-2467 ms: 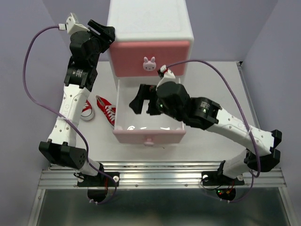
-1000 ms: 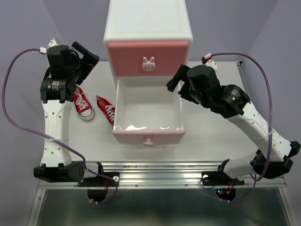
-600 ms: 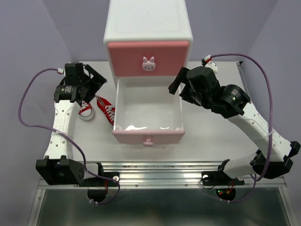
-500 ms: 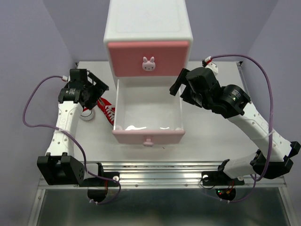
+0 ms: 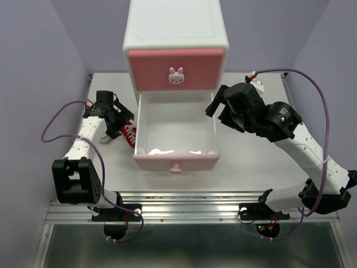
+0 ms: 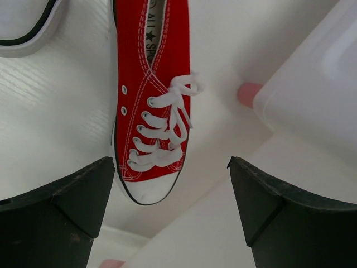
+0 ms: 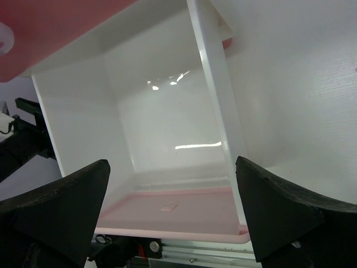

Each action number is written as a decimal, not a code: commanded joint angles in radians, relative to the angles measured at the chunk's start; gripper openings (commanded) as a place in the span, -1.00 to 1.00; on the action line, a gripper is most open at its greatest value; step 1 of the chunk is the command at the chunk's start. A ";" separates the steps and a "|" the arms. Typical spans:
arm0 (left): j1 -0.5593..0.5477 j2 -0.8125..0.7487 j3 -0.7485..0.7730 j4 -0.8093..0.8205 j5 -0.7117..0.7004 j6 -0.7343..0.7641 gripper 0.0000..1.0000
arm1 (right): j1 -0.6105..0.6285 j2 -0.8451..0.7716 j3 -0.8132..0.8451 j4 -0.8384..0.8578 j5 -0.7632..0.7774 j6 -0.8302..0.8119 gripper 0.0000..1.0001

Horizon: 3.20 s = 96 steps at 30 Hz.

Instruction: Place and organize the shoes in the shoe cabinet

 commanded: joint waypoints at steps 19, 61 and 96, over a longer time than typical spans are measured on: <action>-0.003 0.291 -0.006 0.144 -0.073 0.112 0.05 | -0.006 -0.017 -0.021 -0.047 0.003 0.047 1.00; 0.108 -0.300 0.411 0.049 0.060 0.356 -1.00 | -0.006 -0.092 -0.106 0.026 -0.002 0.008 1.00; -0.291 -0.532 0.176 0.094 0.062 0.072 -1.00 | -0.006 -0.124 -0.218 0.063 -0.040 0.008 1.00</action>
